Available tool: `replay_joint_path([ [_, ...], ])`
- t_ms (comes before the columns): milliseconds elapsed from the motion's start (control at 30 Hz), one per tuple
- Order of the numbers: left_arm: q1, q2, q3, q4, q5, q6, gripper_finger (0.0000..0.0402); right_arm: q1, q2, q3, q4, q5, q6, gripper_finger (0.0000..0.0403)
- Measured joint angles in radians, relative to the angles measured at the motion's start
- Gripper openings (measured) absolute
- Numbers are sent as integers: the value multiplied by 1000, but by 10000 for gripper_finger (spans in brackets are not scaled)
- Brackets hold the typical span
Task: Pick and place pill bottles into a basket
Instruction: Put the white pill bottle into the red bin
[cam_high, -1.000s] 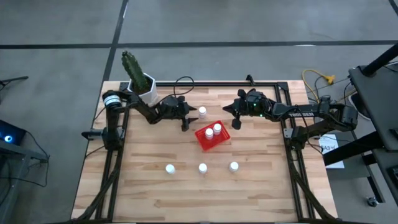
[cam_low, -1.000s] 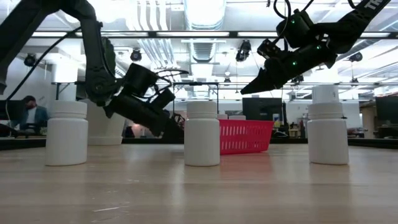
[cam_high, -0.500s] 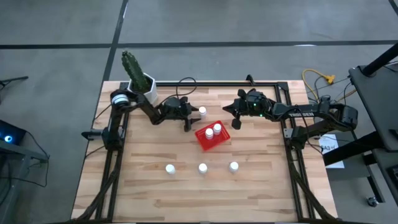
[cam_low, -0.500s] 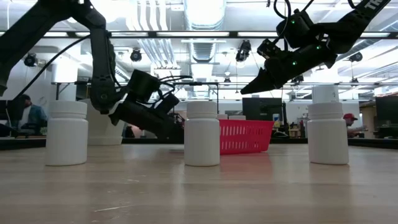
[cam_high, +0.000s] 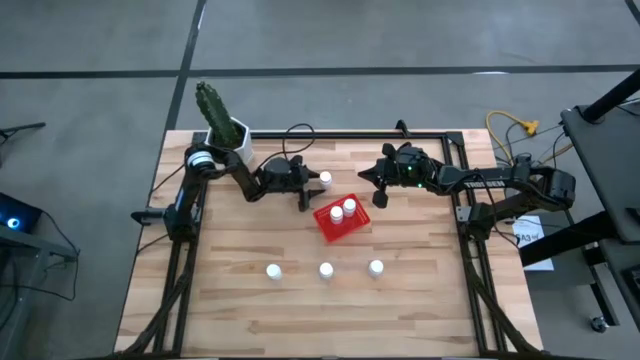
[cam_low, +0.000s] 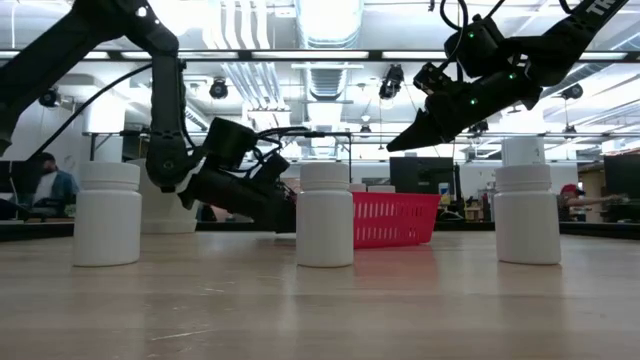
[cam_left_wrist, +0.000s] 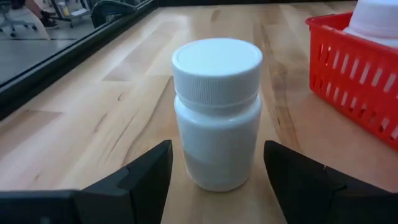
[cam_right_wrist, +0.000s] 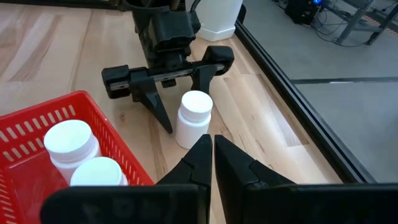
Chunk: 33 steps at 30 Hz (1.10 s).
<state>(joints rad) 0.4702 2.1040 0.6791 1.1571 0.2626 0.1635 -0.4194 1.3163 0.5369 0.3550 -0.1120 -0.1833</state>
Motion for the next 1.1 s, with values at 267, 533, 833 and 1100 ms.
replay_joint_path([
  [267, 0, 35, 36, 13, 3, -7, 235, 0, 0, 0, 0, 0, 0, 8],
  [533, 0, 35, 47, 11, 25, -27, 235, 0, 0, 0, 0, 0, 0, 8],
  [833, 0, 35, 48, 1, 26, -28, 164, 0, 0, 0, 2, 0, -3, 8],
  [1100, -1, 23, 54, -28, 38, -33, 135, 0, 0, 0, 3, 0, -2, 8],
])
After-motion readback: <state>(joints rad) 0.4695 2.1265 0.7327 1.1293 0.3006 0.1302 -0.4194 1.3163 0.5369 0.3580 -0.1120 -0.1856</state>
